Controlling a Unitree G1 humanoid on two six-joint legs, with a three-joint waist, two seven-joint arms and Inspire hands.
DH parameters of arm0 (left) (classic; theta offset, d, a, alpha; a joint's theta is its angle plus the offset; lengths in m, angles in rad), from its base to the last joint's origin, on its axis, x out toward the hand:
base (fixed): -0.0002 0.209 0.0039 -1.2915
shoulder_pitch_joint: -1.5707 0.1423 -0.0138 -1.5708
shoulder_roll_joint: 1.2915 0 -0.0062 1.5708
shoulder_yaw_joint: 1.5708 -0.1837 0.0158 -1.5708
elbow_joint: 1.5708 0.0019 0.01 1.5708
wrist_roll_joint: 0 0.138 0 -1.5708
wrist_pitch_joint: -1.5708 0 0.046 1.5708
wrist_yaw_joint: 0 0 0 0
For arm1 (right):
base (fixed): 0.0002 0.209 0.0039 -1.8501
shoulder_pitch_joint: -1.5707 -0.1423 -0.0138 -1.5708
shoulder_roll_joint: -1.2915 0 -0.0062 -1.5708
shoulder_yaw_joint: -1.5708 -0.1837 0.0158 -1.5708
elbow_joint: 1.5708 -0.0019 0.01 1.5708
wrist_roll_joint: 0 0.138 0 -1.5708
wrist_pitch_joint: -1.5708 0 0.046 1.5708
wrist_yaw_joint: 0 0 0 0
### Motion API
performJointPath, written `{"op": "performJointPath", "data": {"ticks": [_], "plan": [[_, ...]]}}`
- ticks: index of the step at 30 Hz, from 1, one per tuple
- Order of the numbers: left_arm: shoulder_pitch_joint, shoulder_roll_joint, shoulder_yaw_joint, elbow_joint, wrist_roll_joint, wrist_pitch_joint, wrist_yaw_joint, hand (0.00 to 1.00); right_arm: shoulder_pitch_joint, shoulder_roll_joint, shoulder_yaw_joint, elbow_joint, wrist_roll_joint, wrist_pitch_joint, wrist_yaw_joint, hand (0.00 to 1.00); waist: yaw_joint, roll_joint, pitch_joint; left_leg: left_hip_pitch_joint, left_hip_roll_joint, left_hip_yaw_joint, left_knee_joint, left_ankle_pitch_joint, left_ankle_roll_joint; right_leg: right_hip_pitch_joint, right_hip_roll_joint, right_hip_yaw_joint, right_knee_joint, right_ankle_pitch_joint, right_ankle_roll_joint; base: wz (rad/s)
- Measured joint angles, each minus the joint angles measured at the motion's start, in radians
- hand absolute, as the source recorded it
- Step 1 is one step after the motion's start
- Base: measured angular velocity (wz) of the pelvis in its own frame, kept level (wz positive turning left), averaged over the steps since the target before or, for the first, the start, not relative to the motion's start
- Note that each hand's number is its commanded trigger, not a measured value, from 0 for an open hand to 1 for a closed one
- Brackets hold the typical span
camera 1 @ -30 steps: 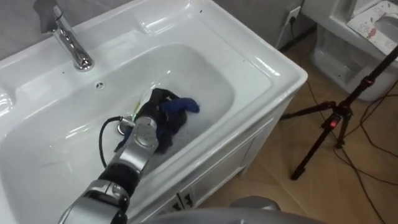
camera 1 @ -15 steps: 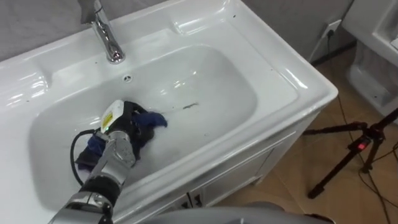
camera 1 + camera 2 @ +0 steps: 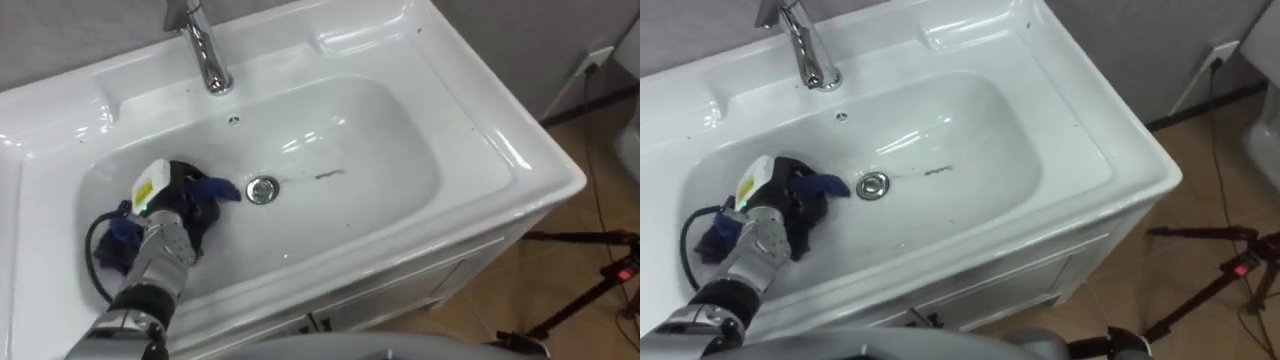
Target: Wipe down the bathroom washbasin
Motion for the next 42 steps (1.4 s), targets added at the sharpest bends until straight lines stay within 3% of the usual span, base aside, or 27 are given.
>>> {"op": "performJointPath", "data": {"ticks": [7, 15, 28, 33, 36, 39, 42], "plan": [[0.004, 0.0, 0.001, 0.0, 0.04, 0.0, 0.0, 1.0, -0.008, -0.001, 0.001, 0.0, 0.02, -0.011, 0.013, 0.0, 0.02, -0.002, -0.0015, -0.003, 0.006, -0.008, 0.001, 0.011, -0.013, -0.001, 0.005, -0.011, -0.001, -0.009, -0.015, 0.03], [0.033, 0.0, 0.023, -0.011, 0.058, 0.0, 0.038, 1.0, -0.006, -0.002, 0.0, 0.0, 0.008, -0.011, 0.044, 0.0, 0.019, -0.023, -0.0144, 0.002, 0.011, -0.004, 0.0, 0.015, -0.018, 0.0, 0.013, 0.002, 0.0, -0.013, -0.021, -0.04], [0.034, 0.004, 0.035, 0.006, 0.032, 0.025, 0.04, 1.0, 0.007, -0.004, 0.001, 0.047, 0.025, -0.031, 0.051, 0.0, -0.007, -0.035, -0.0078, 0.025, 0.016, 0.02, -0.003, 0.015, -0.018, 0.012, 0.021, 0.029, -0.003, -0.009, -0.025, -0.04], [0.033, -0.012, 0.016, 0.014, -0.036, 0.025, 0.041, 1.0, 0.009, -0.004, 0.017, 0.071, 0.085, -0.034, 0.048, 0.0, -0.012, -0.036, -0.0039, 0.035, 0.015, 0.032, -0.004, 0.015, -0.018, 0.014, 0.023, 0.047, 0.0, -0.01, -0.025, -0.08], [0.033, -0.033, -0.008, 0.015, -0.056, 0.018, 0.042, 1.0, 0.009, -0.003, 0.021, 0.068, 0.085, -0.043, 0.036, 0.0, -0.011, -0.036, -0.0027, 0.038, 0.015, 0.065, -0.003, 0.015, -0.018, 0.007, 0.025, 0.064, 0.0, -0.011, -0.023, -0.14], [0.025, -0.05, -0.047, 0.023, -0.156, 0.011, 0.04, 1.0, 0.008, -0.001, 0.025, 0.066, 0.124, -0.046, 0.033, 0.0, -0.026, -0.039, -0.0019, 0.04, 0.014, 0.065, -0.003, 0.015, -0.018, 0.01, 0.026, 0.07, 0.004, -0.01, -0.022, -0.04], [0.013, -0.057, -0.102, 0.022, -0.284, 0.004, 0.021, 1.0, 0.007, 0.003, 0.036, 0.064, 0.126, -0.045, 0.031, 0.0, -0.046, -0.047, 0.0042, 0.045, 0.014, 0.078, -0.003, 0.015, -0.019, 0.006, 0.025, 0.072, 0.017, -0.01, -0.022, -0.05]]}}
